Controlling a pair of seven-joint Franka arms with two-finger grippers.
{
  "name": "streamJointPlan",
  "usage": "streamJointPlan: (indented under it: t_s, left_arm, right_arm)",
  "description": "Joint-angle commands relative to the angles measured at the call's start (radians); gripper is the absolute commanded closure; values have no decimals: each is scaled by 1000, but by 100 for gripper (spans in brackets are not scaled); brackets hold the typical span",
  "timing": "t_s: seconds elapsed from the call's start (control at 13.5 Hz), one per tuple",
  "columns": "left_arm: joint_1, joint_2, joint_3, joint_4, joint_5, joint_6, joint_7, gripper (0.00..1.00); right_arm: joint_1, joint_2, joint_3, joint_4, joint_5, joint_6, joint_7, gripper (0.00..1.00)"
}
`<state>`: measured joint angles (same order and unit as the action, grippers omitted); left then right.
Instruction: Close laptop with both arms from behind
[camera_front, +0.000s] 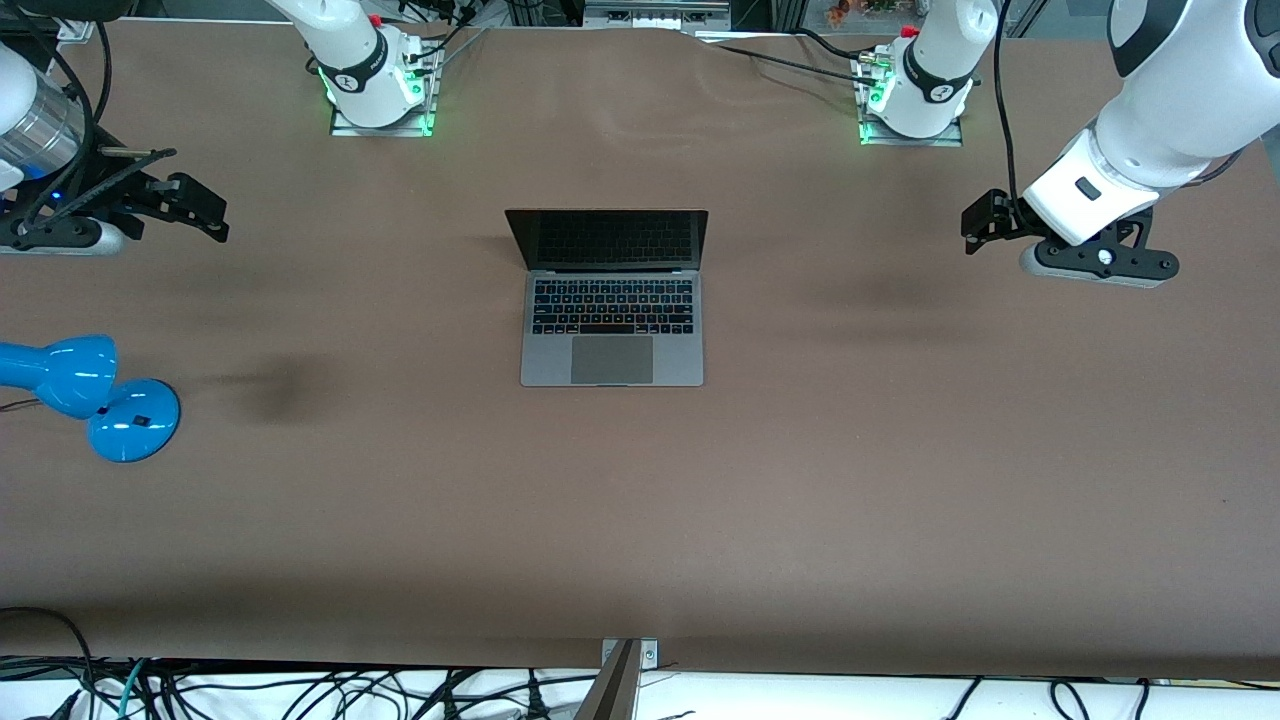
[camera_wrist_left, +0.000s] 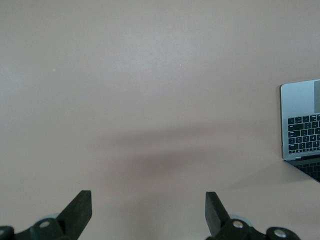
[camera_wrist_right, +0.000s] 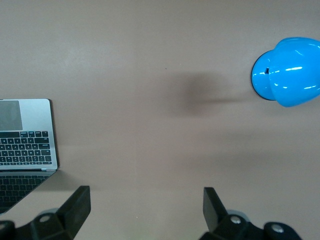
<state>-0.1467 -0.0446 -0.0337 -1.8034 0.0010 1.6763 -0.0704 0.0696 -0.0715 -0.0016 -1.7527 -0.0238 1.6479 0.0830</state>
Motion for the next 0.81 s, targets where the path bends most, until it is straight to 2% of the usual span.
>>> streamJointPlan:
  t_s: [0.0, 0.52, 0.74]
  left_arm:
    - [-4, -3, 1, 4, -15, -4, -5, 0]
    - [-5, -6, 0, 4, -16, -9, -8, 0]
    - [-5, -8, -32, 6, -52, -36, -75, 0]
  right_arm:
    - [-4, -4, 0, 13, 15, -19, 9, 0]
    - [-4, 1, 0, 13, 13, -19, 11, 0]
    - [-4, 4, 5, 2, 13, -19, 1, 0]
